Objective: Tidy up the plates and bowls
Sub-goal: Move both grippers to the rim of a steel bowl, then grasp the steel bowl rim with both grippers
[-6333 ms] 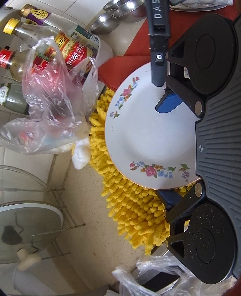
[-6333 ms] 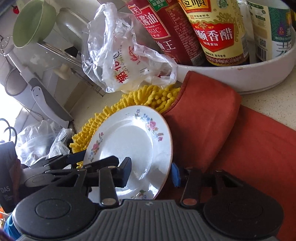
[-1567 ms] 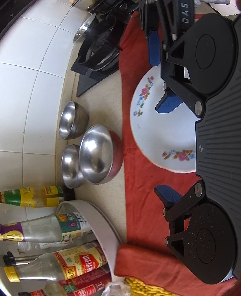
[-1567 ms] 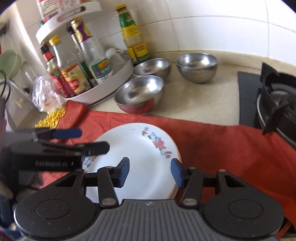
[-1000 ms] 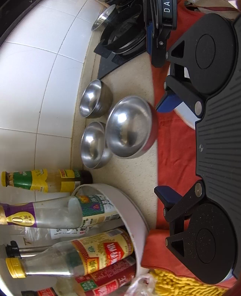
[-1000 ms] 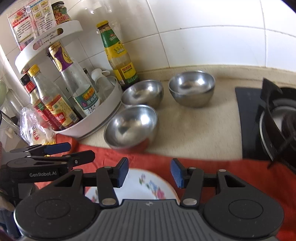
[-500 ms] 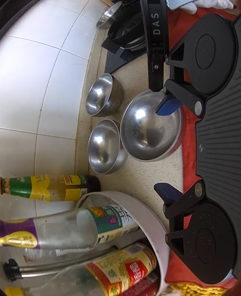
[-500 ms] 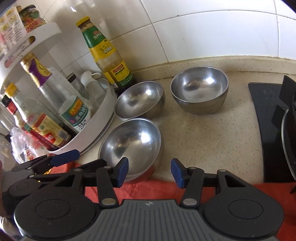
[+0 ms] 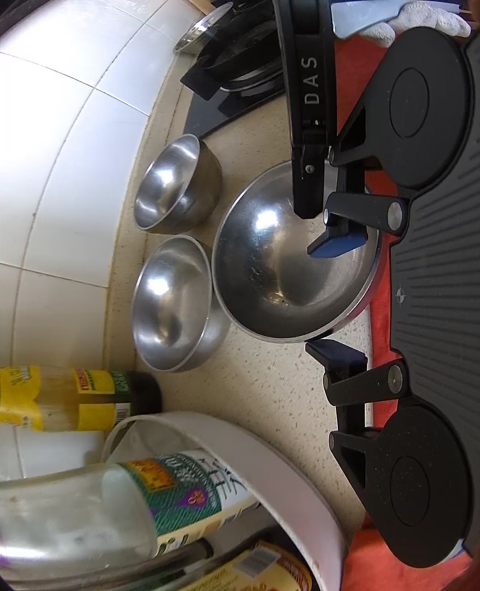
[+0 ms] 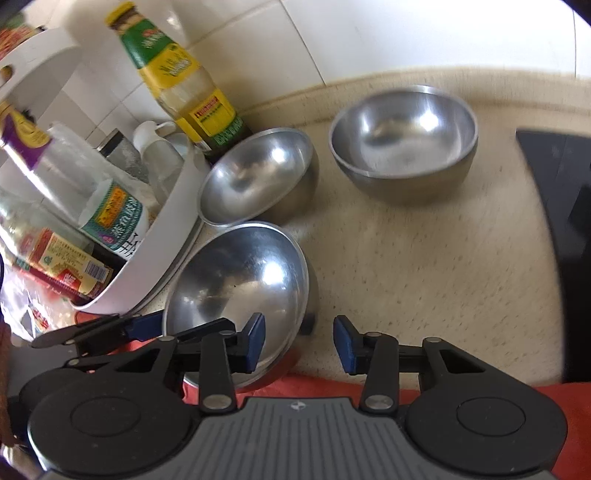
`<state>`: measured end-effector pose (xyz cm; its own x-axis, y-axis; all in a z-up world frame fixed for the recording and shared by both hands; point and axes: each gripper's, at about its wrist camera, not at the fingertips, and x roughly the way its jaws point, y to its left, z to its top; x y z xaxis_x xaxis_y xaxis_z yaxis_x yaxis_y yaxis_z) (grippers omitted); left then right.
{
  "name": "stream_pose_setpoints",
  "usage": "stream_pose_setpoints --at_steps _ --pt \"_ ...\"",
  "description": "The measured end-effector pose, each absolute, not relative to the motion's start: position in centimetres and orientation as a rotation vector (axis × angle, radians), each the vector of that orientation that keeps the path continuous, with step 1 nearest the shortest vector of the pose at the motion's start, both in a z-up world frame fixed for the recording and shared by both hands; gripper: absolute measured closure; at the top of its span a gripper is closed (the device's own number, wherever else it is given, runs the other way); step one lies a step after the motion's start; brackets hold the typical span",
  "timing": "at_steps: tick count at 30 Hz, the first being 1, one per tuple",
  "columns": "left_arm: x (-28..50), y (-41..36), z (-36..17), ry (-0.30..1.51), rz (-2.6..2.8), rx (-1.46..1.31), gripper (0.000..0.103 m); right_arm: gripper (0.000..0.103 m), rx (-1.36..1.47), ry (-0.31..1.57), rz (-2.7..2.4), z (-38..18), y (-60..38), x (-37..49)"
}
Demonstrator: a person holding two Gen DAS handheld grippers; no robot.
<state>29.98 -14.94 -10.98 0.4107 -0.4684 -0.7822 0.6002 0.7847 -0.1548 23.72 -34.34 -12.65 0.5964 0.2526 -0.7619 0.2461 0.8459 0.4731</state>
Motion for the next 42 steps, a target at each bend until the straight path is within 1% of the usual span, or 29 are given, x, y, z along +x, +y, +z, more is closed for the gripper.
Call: stream_pose_setpoints --at_steps 2,4,7,18,25,29,35,41,42 --pt "30.0 -15.1 -11.1 0.93 -0.684 0.163 0.048 0.069 0.617 0.956 0.011 -13.1 -34.5 23.7" --pt "30.0 -15.2 -11.1 0.931 -0.704 0.157 0.048 0.075 0.622 0.957 0.017 -13.0 -34.5 23.5" --pt "29.8 -15.4 -11.0 0.929 -0.729 0.157 0.048 0.075 0.605 0.946 0.004 -12.6 -34.6 23.1" --pt "27.7 -17.4 -9.4 0.881 -0.81 0.198 0.047 0.075 0.613 0.896 -0.042 -10.5 -35.9 19.3" --pt "26.8 -19.0 -9.7 0.89 -0.862 0.231 0.047 0.075 0.655 0.906 -0.091 -11.3 -37.2 17.9" --pt "26.6 -19.3 -9.9 0.888 -0.863 0.245 0.047 0.072 0.68 0.925 -0.109 -11.8 -37.8 17.6" --pt "26.8 -18.9 -9.4 0.858 -0.848 0.242 0.042 0.071 0.671 0.91 -0.119 -11.3 -38.2 17.0" --pt "26.8 -18.9 -9.4 0.856 -0.845 0.246 0.041 0.071 0.637 0.909 -0.112 -11.1 -37.9 16.9" --pt "26.7 -19.0 -9.4 0.858 -0.849 0.249 0.041 0.069 0.627 0.903 -0.113 -11.1 -37.7 17.0"
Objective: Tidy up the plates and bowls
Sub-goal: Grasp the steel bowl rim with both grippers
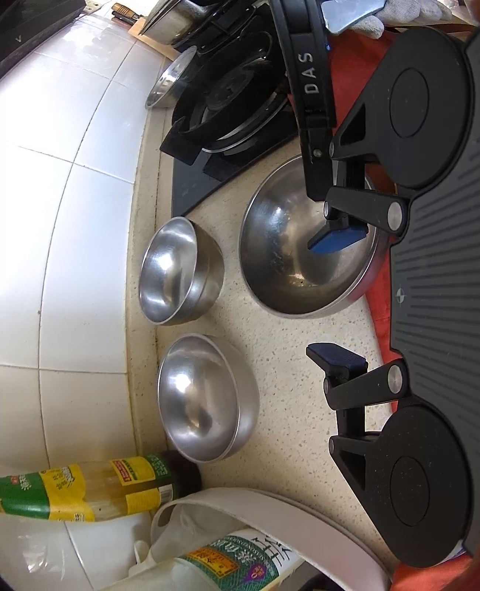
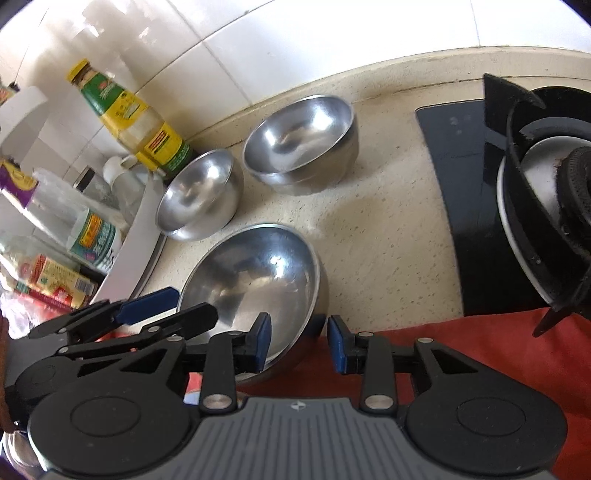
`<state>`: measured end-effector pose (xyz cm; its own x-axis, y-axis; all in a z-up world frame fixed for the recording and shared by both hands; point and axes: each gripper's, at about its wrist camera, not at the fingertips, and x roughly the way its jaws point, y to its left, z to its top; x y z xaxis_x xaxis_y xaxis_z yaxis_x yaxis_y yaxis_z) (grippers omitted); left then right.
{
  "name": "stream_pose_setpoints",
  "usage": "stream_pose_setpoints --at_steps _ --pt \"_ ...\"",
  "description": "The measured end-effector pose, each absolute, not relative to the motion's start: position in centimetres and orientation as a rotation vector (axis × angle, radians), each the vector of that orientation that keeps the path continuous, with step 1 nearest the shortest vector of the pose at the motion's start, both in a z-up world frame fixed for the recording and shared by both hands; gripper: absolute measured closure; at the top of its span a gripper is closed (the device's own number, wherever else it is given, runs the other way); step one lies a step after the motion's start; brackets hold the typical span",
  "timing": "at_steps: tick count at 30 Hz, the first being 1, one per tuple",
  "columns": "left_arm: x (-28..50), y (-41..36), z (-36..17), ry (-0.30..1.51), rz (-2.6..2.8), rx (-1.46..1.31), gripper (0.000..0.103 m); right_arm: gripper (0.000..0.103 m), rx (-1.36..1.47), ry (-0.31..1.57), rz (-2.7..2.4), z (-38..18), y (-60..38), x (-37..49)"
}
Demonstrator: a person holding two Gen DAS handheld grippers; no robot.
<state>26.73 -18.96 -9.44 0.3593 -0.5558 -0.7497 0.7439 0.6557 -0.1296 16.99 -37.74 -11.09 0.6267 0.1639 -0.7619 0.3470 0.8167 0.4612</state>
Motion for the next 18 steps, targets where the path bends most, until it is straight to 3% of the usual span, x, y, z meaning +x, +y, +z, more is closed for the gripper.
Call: stream_pose_setpoints --at_steps 18 --pt "26.5 -20.6 -9.5 0.789 -0.876 0.309 0.041 0.07 0.535 0.82 -0.159 -10.7 -38.2 17.5"
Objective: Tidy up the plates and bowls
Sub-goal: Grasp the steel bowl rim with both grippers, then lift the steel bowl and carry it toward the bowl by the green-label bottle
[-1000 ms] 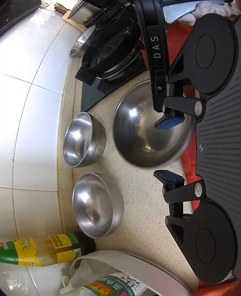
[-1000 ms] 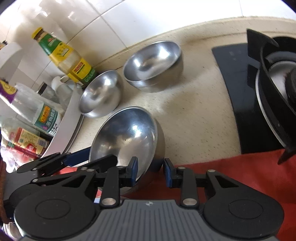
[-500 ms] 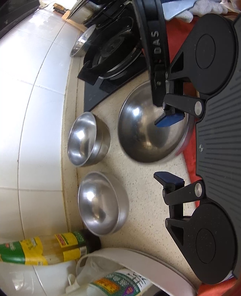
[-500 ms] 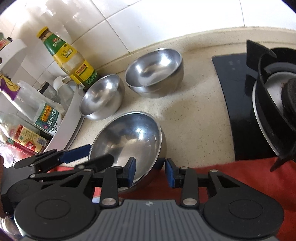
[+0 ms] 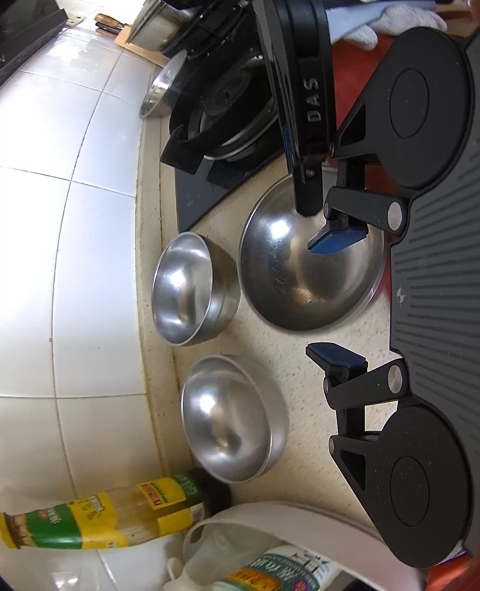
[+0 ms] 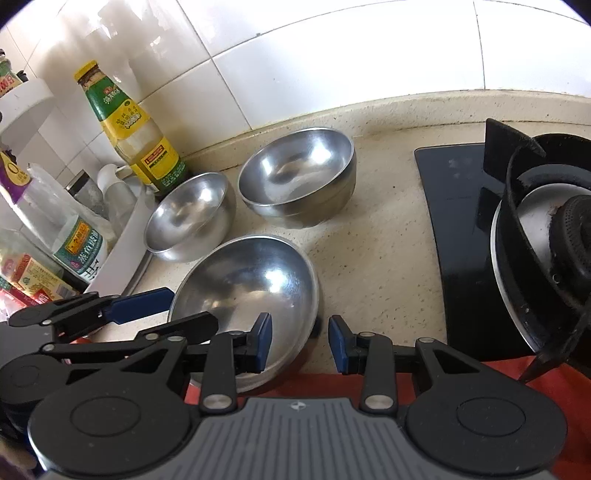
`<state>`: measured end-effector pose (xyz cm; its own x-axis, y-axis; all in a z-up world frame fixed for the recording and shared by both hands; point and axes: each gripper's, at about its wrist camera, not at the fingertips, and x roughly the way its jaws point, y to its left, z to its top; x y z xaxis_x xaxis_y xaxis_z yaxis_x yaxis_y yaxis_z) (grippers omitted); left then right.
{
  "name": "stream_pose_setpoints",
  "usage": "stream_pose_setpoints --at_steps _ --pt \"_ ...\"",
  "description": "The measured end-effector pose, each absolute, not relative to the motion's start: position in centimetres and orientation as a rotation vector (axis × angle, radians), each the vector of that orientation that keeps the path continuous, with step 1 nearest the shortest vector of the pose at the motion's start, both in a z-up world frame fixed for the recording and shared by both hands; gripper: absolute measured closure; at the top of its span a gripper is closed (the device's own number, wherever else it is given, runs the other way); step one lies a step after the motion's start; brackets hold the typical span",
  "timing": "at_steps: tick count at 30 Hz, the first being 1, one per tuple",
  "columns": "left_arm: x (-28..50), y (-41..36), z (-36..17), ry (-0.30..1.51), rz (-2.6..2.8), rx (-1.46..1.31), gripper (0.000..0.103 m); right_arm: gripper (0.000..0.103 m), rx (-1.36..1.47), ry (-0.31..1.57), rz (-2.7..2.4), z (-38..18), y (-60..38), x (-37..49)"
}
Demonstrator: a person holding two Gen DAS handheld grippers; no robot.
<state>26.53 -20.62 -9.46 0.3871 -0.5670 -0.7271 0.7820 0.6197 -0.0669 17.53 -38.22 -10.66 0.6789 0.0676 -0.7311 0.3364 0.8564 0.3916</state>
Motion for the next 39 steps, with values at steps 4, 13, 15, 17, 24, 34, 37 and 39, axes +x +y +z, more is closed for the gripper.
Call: stream_pose_setpoints --at_steps 4,13,15,17,24,34,37,39 --pt "26.6 -20.2 -9.4 0.79 -0.865 0.306 0.039 0.07 0.548 0.803 -0.163 -10.1 -38.6 17.1" --pt "26.1 -19.2 -8.4 0.747 -0.834 0.307 0.033 0.069 0.579 0.789 -0.176 -9.5 -38.9 16.0" --pt "25.9 -18.9 -8.1 0.728 -0.826 0.311 0.031 0.068 0.595 0.787 -0.178 -9.4 -39.0 15.6" --pt "25.6 -18.6 -7.7 0.711 -0.821 0.315 0.03 0.068 0.604 0.78 -0.178 -9.2 -39.0 15.1" --pt "24.5 -18.3 -6.4 0.657 -0.826 0.347 0.024 0.064 0.607 0.782 -0.189 -8.3 -39.1 14.0" --pt "25.3 -20.5 -3.9 0.554 -0.766 0.424 0.019 0.056 0.539 0.787 -0.133 -6.2 -41.3 17.4" --pt "26.5 -21.7 -3.1 0.562 -0.742 0.409 0.018 0.053 0.547 0.781 -0.11 -5.8 -42.5 18.9" --pt "27.4 -22.8 -2.8 0.564 -0.737 0.407 0.018 0.053 0.556 0.781 -0.115 -5.9 -43.3 19.8"
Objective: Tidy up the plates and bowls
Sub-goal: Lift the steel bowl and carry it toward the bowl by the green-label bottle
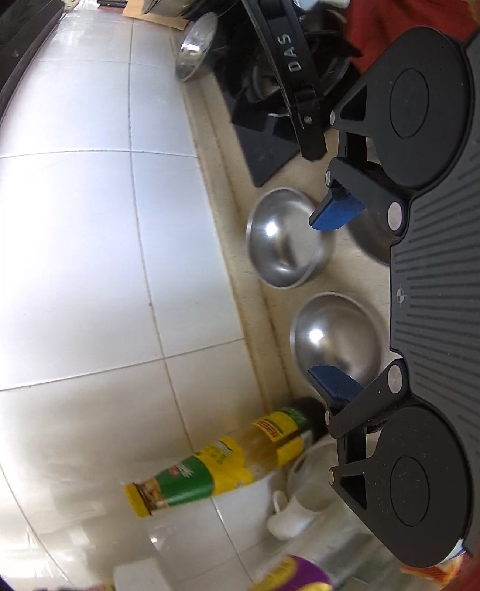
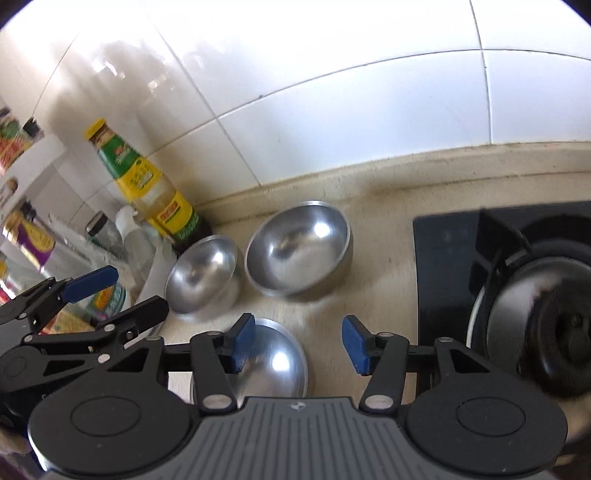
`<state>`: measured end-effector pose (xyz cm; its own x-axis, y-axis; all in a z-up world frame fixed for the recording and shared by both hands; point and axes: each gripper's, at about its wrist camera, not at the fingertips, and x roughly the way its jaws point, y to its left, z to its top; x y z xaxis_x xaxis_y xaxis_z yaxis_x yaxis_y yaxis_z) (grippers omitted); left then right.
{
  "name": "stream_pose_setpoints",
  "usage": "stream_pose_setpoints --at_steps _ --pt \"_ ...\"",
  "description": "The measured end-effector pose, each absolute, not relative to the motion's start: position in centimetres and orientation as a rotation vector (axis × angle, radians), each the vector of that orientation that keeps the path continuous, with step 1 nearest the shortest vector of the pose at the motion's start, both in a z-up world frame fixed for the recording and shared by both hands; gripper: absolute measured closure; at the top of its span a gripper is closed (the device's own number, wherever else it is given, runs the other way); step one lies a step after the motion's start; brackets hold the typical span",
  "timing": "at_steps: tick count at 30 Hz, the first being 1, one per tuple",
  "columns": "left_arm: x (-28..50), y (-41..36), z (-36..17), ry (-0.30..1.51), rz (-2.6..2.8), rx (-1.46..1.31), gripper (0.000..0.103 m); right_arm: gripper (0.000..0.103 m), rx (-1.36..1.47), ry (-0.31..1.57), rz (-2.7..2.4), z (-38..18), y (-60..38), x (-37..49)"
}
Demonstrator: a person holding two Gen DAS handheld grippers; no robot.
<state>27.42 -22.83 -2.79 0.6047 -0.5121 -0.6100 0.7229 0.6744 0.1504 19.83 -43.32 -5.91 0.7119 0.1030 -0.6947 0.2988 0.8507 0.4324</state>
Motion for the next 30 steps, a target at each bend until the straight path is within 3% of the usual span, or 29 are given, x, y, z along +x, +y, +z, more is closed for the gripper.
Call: stream_pose_setpoints --at_steps 10,18,30 --pt "32.1 -27.8 -3.7 0.616 -0.735 0.43 0.019 0.052 0.662 0.785 -0.145 -8.1 -46.3 23.5" --pt "35.6 -29.3 -5.1 0.7 -0.779 0.391 0.034 0.052 0.68 0.812 -0.161 -9.5 -46.7 25.9" --pt "38.4 -27.2 -6.1 0.776 -0.709 0.333 0.032 0.052 0.691 0.803 -0.169 -9.9 -46.8 26.8"
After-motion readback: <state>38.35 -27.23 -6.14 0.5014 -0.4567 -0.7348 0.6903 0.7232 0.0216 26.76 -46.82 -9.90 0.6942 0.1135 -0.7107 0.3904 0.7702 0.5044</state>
